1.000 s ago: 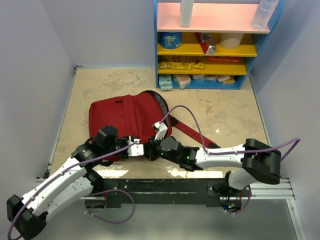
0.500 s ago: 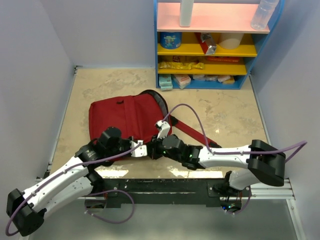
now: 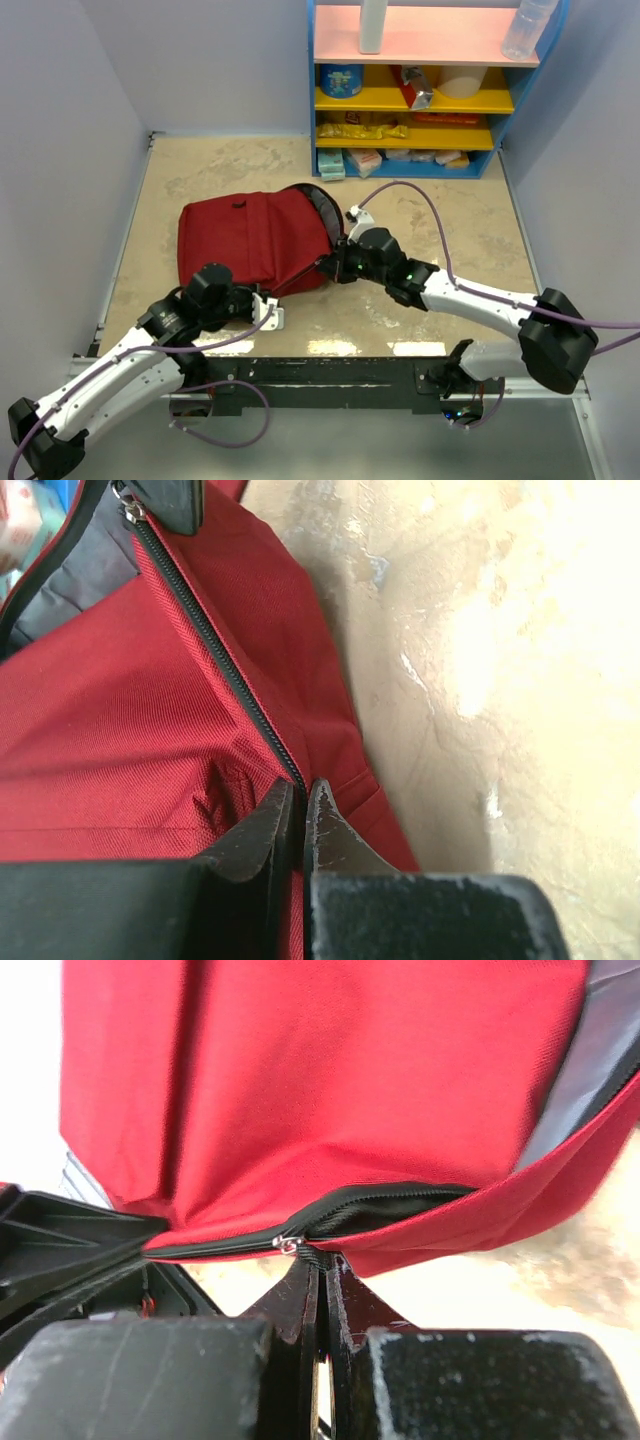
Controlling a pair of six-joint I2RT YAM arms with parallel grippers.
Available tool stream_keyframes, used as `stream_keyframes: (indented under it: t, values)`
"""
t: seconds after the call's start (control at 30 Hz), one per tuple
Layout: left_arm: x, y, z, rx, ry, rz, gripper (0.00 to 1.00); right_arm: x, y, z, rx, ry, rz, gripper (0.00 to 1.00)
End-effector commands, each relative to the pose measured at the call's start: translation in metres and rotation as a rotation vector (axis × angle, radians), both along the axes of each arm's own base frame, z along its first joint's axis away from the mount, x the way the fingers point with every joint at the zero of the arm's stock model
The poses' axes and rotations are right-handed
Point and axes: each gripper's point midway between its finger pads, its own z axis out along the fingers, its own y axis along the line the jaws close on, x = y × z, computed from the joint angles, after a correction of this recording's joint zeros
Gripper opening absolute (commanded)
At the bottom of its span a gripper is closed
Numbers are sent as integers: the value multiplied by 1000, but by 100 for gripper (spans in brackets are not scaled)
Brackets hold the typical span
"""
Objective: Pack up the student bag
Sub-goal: Zip the student bag at the center of the board.
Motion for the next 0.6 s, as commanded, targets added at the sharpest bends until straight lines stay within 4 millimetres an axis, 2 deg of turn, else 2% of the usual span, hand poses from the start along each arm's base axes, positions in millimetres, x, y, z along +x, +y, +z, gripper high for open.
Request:
stream_keyframes:
  t: [0.0,0.07,0.2,0.23,0.3,0.43,0.57]
  values:
    - [-29,29,-27,180,92,-68,0,45,-31,14,-54,-59,-113,0]
    - [-32,38,-29,225,94,-62,0,60,-47,14,-75,-62,-150,0]
    - [-35,56,-31,296,69,-54,0,83,-70,32,-87,-100,-213,0]
    - [-33,59,-28,297,51,-39,0,90,-79,34,-91,-105,-238,0]
    - [-25,66,-26,316,15,9,0,93,-83,44,-78,-122,-240,0]
    - [-14,73,-22,318,-42,77,0,84,-96,49,-93,-121,-258,0]
    - [-4,75,-17,304,-67,141,0,67,-106,43,-90,-90,-266,0]
